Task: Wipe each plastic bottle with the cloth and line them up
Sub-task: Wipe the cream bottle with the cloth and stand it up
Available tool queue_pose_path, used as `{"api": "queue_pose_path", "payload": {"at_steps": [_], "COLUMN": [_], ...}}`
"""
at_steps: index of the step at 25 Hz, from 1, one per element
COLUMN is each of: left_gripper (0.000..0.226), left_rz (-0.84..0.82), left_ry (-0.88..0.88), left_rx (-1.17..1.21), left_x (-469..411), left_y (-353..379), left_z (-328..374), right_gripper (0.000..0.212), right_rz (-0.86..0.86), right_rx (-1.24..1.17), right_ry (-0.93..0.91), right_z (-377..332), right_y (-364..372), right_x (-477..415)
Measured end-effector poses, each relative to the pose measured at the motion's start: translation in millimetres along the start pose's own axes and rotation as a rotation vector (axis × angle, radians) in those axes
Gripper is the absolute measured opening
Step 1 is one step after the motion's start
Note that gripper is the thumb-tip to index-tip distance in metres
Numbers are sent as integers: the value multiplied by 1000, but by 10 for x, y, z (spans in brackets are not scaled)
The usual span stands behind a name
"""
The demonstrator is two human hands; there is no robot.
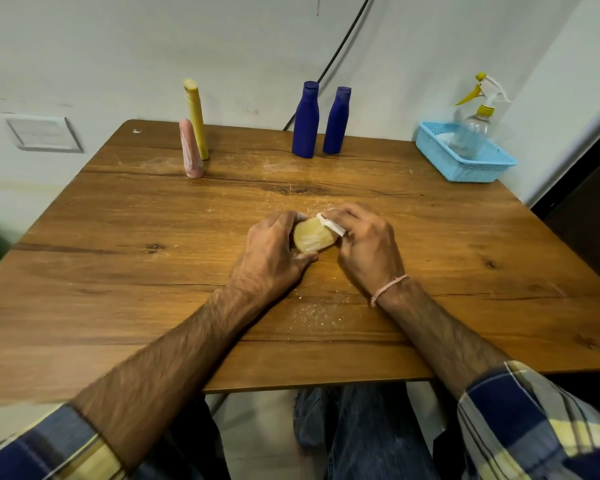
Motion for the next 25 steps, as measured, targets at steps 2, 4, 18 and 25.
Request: {"api": "queue_pose_path", "payload": {"at_steps": [2,4,18,25], "left_gripper": [51,42,52,47], "left_rz": [19,33,7,-5], "left_ry": [1,-5,-76,-121], "left_rx": [2,14,63,82], "left_x": [2,6,10,-5], "left_y": [-8,-21,-70,-55], "left_z": [-4,-20,-18,-78], "right_gripper": [34,30,35,41], "right_rz": [2,-38,-165,-125], "right_rx": [-22,-58,21,26], "right_ry": [-73,-253,-359,-231], "right_z": [-225,-483,-320,-410], "right_y": [32,91,124,119], "right_x": [28,149,228,208]}}
Point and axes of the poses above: each hand's wrist, its own x-axis away from the middle knuckle, its own y-axis out of the palm, z = x × y, the point moved 7 cm from there along -x, towards the middle knuckle, and after that the axes turned 8 degrees about -z, right-handed, at the moved point
